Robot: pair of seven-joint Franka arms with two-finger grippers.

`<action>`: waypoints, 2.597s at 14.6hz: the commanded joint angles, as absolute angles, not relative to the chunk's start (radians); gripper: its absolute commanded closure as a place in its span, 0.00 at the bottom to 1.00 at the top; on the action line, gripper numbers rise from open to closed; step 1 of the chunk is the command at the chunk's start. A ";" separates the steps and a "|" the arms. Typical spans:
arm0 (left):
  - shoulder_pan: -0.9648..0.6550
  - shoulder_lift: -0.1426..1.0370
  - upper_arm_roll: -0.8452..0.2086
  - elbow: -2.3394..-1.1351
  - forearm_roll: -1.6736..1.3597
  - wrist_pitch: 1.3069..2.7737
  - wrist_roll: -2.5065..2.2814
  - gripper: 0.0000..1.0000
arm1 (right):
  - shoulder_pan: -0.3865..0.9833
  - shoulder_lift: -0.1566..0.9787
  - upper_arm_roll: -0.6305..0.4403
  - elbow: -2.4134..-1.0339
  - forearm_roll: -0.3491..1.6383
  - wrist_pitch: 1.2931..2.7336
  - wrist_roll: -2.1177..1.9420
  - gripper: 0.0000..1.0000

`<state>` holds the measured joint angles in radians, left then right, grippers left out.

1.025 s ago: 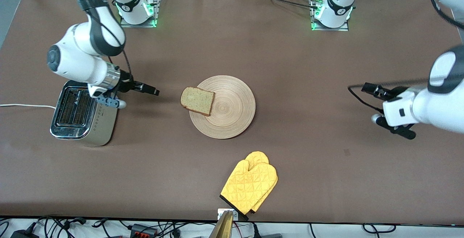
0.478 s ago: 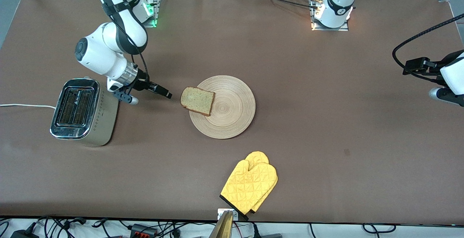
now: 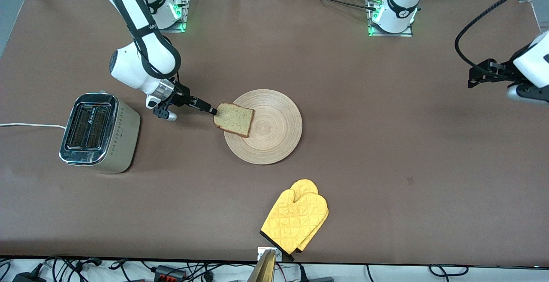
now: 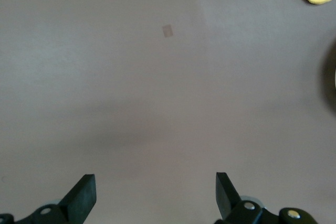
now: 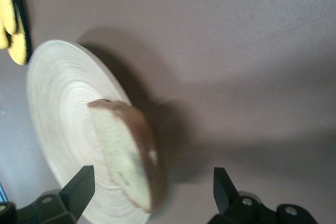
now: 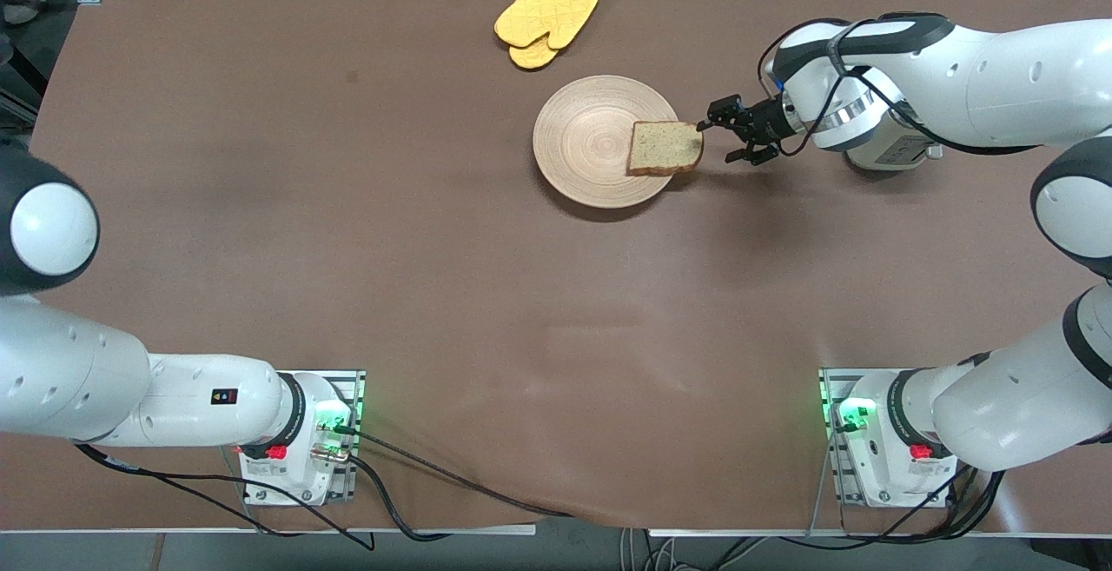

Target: Move plate and put bread in toaster

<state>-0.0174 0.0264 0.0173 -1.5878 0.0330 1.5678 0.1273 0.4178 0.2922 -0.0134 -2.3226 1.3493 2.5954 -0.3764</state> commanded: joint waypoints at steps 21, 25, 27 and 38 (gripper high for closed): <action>-0.048 -0.069 0.041 -1.750 0.025 1.687 0.078 0.00 | 0.517 0.336 -0.018 -2.270 1.517 2.695 -0.436 0.67; -0.048 -0.069 0.041 -1.750 0.025 1.687 0.078 0.00 | 0.525 0.331 -0.018 -2.243 1.516 2.697 -0.396 0.95; -0.048 -0.069 0.040 -1.750 0.025 1.687 0.078 0.00 | 0.523 0.328 -0.018 -2.238 1.516 2.694 -0.396 1.00; -0.049 -0.068 0.037 -1.744 0.025 1.686 0.078 0.00 | 0.463 0.327 -0.029 -2.146 1.217 2.611 -0.397 1.00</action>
